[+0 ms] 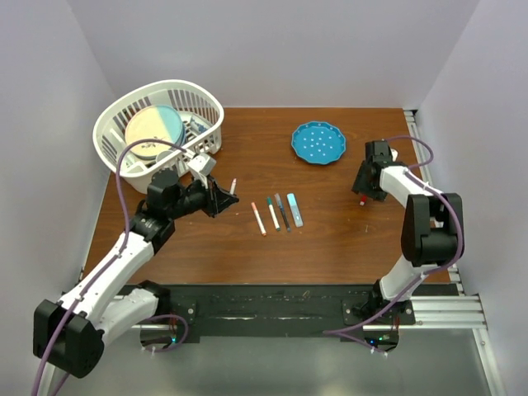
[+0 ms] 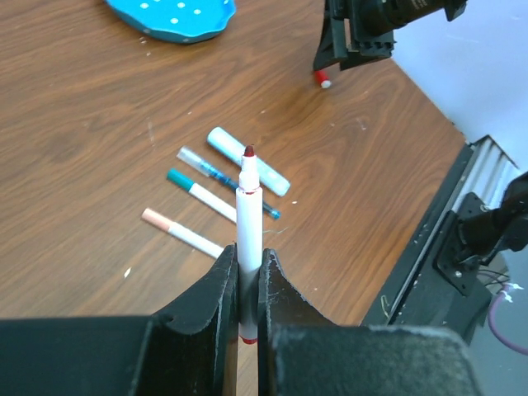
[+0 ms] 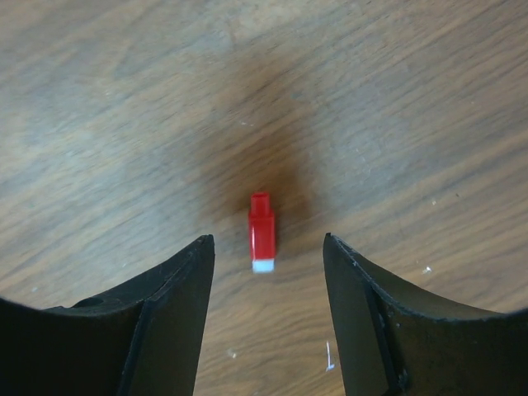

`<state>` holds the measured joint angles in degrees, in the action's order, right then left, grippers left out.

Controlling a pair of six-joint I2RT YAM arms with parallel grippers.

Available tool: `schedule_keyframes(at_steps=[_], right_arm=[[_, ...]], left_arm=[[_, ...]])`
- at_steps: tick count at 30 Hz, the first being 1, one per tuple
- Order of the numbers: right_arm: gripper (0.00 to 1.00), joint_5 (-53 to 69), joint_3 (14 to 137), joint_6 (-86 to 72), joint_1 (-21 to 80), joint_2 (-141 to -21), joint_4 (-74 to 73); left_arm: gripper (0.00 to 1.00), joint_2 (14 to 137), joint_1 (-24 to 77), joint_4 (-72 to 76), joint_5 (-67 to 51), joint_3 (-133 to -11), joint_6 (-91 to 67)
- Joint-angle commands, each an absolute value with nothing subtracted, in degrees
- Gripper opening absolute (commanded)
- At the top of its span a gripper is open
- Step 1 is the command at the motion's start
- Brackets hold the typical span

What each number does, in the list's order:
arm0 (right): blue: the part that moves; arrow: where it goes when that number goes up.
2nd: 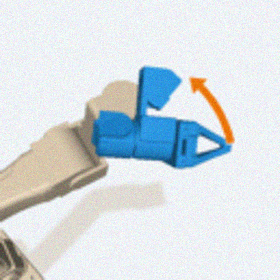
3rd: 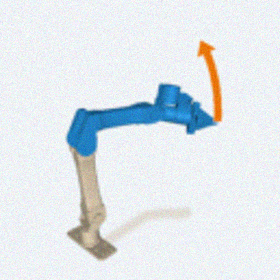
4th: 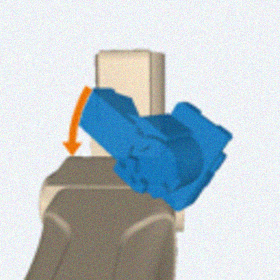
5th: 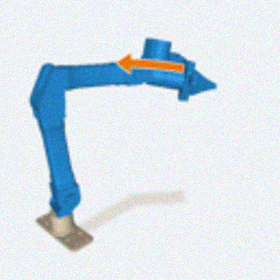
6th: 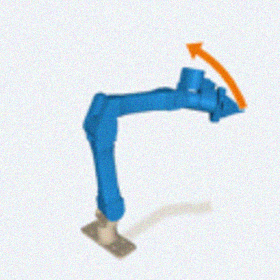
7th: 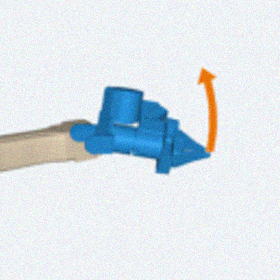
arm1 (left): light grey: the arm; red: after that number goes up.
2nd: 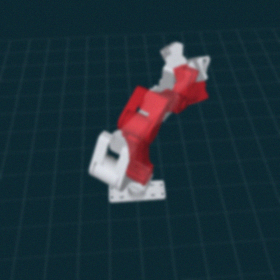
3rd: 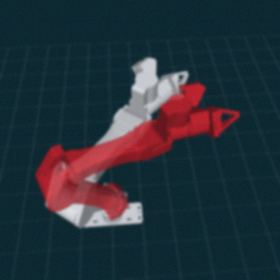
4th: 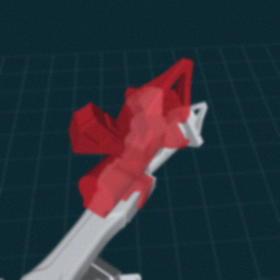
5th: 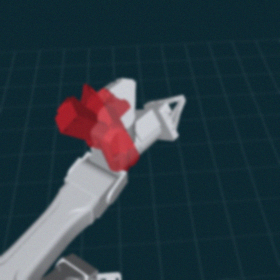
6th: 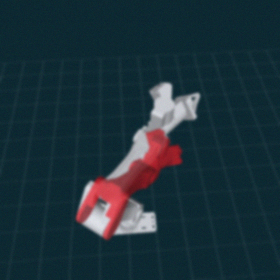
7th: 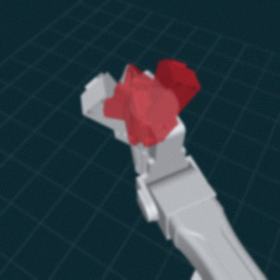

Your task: Insert the pens into the pen caps

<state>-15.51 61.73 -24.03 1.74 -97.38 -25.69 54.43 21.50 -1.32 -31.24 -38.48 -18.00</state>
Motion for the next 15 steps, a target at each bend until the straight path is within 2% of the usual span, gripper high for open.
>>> schedule_keyframes(at_steps=[1,15], right_arm=[[0.6,-13.11,63.55,-21.54,1.14,-98.61,-23.03],[0.59,-3.69,64.52,-14.94,1.14,-102.48,-19.43]], left_arm=[[0.0,52.47,21.27,-4.04,-27.25,-39.81,-14.59],[0.0,52.29,21.27,-4.92,-24.35,-40.08,-14.06]])
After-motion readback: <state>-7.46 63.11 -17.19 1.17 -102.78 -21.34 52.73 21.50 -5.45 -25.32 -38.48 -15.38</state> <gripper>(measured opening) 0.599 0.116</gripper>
